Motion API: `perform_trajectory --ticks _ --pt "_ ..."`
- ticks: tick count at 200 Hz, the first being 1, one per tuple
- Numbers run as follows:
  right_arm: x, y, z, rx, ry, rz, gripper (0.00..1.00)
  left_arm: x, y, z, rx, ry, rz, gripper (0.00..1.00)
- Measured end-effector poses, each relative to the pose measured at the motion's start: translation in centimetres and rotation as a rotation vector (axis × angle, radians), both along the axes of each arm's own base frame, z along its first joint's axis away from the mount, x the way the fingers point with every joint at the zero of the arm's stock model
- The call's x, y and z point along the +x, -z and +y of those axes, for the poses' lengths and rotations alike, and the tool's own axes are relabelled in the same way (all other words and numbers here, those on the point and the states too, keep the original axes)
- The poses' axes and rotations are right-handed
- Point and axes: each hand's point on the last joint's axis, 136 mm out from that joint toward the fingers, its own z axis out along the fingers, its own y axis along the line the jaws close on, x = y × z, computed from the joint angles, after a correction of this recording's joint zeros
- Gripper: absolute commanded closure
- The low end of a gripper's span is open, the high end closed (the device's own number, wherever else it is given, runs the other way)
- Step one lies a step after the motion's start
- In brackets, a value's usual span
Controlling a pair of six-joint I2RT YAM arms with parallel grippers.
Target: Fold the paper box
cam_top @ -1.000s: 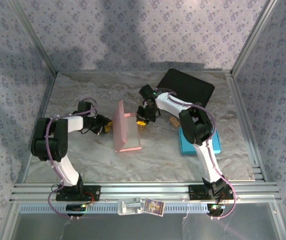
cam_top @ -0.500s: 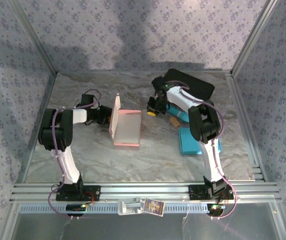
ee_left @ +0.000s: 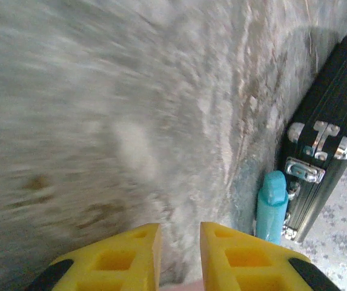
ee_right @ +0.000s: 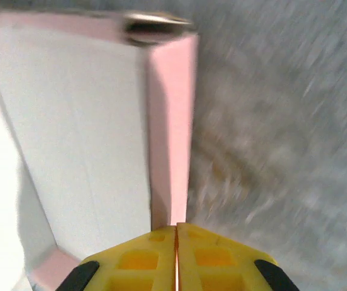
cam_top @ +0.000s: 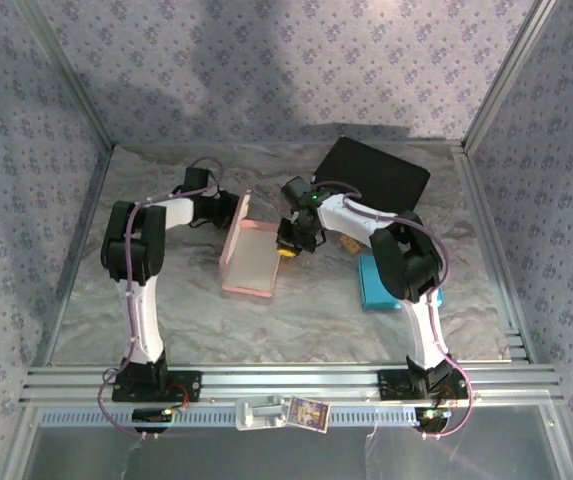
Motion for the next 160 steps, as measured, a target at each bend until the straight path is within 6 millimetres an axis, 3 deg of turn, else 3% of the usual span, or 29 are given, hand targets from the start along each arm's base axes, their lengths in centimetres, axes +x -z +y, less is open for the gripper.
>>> perform_trajectory --ticks 27,52,88,116,138,160 --pt "-2.7 -0.9 1.9 0.048 -0.020 0.023 0.90 0.7 -0.6 -3.2 -0.022 0.066 -0.018 0.77" --pt "-4.5 -0.4 3.7 0.097 -0.017 0.062 0.90 1.2 -1.0 -6.4 -0.054 0.135 -0.025 0.76" --pt "-5.2 -0.7 5.0 0.137 -0.005 0.086 0.88 1.3 -1.9 -8.9 -0.053 0.214 -0.015 0.69" --pt "-5.2 -1.1 4.3 0.125 -0.005 0.071 0.81 2.0 -3.1 -7.5 0.033 0.213 -0.041 0.64" --pt "-5.3 -2.3 3.3 0.094 -0.048 0.010 0.71 2.6 -4.2 -4.4 0.132 0.155 -0.054 0.64" --pt "-5.2 -4.2 1.8 0.055 -0.134 -0.089 0.64 3.7 -7.1 -1.2 0.216 0.073 -0.113 0.61"
